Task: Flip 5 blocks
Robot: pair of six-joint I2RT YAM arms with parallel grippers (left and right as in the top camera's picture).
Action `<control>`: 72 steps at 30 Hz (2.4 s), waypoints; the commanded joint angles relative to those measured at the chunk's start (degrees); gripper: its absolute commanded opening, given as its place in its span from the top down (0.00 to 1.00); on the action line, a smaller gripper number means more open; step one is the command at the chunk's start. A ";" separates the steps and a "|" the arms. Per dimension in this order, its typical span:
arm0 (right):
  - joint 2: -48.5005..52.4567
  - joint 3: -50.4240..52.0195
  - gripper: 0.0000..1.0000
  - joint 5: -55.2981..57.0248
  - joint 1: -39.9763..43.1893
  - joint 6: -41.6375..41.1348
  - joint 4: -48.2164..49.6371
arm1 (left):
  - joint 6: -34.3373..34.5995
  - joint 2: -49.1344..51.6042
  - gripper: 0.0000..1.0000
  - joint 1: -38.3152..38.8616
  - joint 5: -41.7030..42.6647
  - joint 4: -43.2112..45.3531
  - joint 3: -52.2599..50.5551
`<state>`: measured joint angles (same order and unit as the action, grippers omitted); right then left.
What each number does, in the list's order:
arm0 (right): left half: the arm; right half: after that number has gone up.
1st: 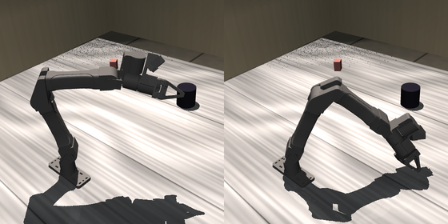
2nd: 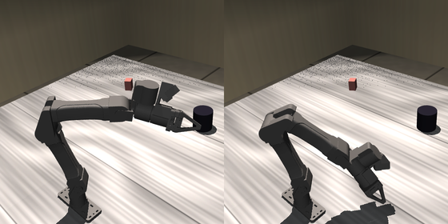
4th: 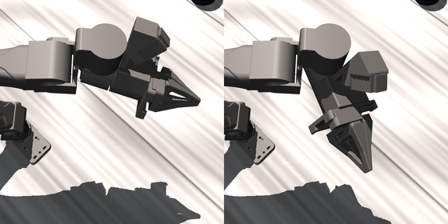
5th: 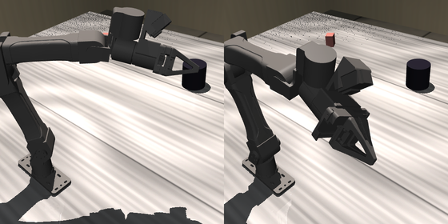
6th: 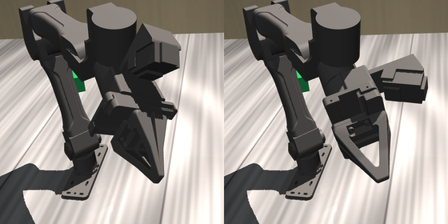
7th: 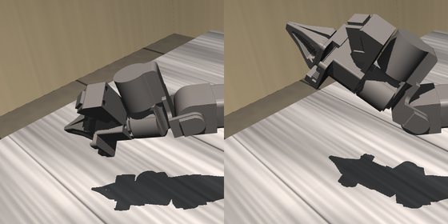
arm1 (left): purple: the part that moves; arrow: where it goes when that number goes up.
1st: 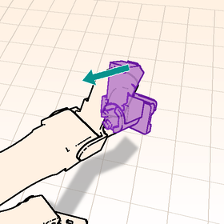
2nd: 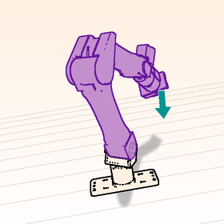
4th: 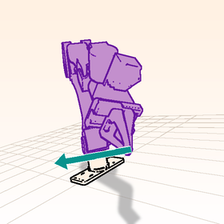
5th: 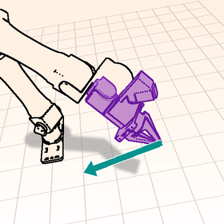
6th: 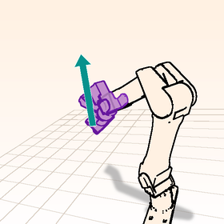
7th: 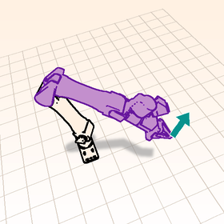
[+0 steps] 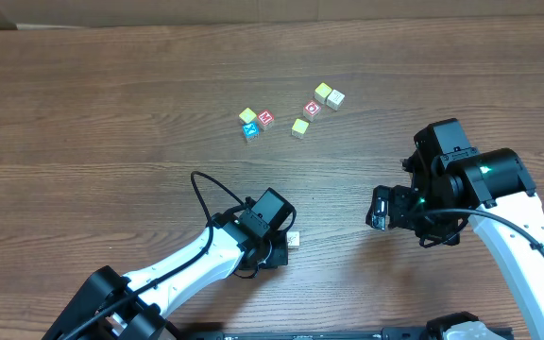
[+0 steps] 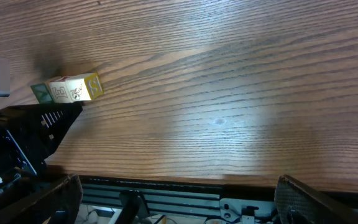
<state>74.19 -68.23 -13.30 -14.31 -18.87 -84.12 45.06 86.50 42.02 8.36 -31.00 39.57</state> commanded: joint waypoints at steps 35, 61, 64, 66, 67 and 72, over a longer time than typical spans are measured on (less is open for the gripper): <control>-0.57 0.04 0.00 -0.48 -0.26 -0.24 1.09 | -0.35 -3.10 0.96 -8.87 -11.08 -7.67 -0.31; -0.57 0.07 0.00 -0.48 -0.26 -0.26 1.07 | -1.84 -2.19 0.96 -9.05 -8.90 -1.25 -0.31; -0.57 0.07 0.00 -0.48 -0.26 -0.26 1.07 | -1.84 -2.19 0.96 -9.05 -8.87 -1.20 -0.31; -0.57 0.07 0.00 -0.48 -0.26 -0.26 1.09 | -2.03 -2.19 0.96 -9.05 -8.81 -0.98 -0.31; -0.57 0.07 0.00 -0.48 -0.26 -0.26 1.07 | -2.58 -2.19 0.96 -9.05 -8.63 -0.61 -0.31; -0.57 0.04 0.00 -0.48 -0.26 -0.26 0.96 | -2.91 -2.19 0.96 -9.05 -8.33 -0.02 -0.31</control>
<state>74.19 -68.20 -13.32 -14.31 -18.90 -83.20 43.51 83.94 33.26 -0.69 -31.40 39.48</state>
